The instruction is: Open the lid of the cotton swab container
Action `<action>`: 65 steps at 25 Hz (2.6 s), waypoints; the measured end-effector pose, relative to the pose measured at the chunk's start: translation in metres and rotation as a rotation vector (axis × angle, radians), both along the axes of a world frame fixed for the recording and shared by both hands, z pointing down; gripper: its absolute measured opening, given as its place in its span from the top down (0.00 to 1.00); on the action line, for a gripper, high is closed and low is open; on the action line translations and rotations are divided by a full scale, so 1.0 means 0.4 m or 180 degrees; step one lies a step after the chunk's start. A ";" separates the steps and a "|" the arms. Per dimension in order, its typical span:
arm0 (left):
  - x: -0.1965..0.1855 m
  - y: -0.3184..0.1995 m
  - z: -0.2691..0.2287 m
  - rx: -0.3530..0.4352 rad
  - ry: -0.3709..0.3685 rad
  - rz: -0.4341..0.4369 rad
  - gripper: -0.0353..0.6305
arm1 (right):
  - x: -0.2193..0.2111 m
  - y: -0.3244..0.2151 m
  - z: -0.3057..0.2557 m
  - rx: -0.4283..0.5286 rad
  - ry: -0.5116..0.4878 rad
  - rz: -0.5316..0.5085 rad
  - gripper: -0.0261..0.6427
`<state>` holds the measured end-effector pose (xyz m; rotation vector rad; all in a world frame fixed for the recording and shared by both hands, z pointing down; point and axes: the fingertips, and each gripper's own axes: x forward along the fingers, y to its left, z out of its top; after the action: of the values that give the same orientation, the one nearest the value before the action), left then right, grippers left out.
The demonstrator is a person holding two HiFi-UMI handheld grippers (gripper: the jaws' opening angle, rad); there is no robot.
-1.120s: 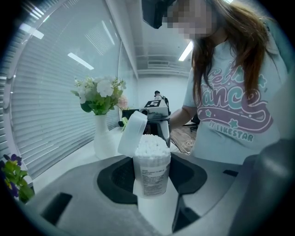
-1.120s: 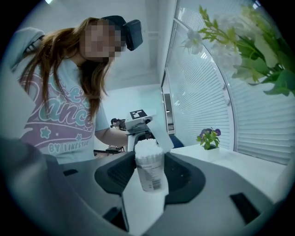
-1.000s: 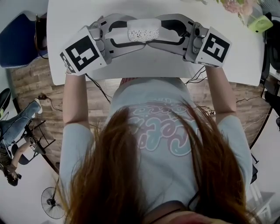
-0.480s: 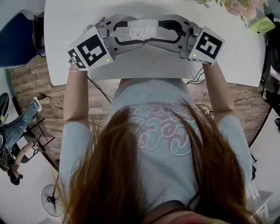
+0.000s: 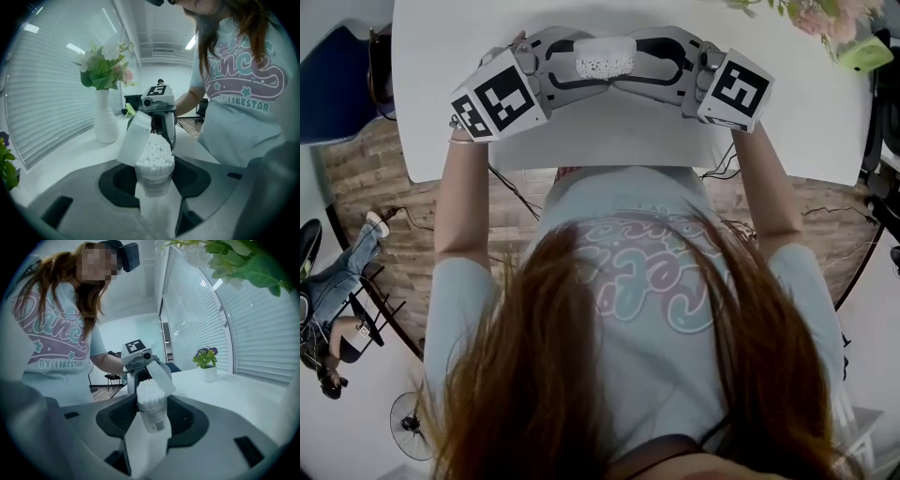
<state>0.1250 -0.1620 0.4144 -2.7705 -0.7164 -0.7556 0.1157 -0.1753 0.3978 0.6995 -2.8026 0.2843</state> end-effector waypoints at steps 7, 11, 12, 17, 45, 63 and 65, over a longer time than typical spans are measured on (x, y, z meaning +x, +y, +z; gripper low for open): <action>0.005 -0.001 0.023 0.0009 -0.0049 -0.0013 0.66 | 0.003 -0.002 0.020 -0.0017 0.0053 0.0041 0.65; 0.003 -0.007 0.037 0.0095 -0.0085 0.0005 0.66 | -0.001 -0.009 0.033 -0.0016 0.0140 0.0045 0.65; 0.003 -0.007 0.041 0.0113 -0.0099 0.0014 0.66 | -0.002 -0.008 0.037 -0.0023 0.0160 0.0045 0.65; 0.005 0.002 0.058 0.0155 -0.0154 0.0048 0.66 | 0.001 0.000 0.054 -0.0079 0.0207 0.0061 0.65; -0.021 -0.043 0.034 0.0061 -0.0046 -0.0585 0.56 | 0.011 -0.004 0.042 -0.0045 0.0061 0.0618 0.55; -0.065 -0.075 -0.098 0.0049 0.0585 -0.1000 0.56 | 0.016 0.003 -0.078 0.0320 -0.0082 0.1040 0.51; -0.071 -0.082 -0.119 0.0051 0.0693 -0.1073 0.56 | 0.013 0.002 -0.097 0.0373 -0.0089 0.1082 0.51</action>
<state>0.0966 -0.1949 0.3667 -2.9329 -0.2043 -0.4948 0.1211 -0.1743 0.3589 1.2102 -2.7322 0.1903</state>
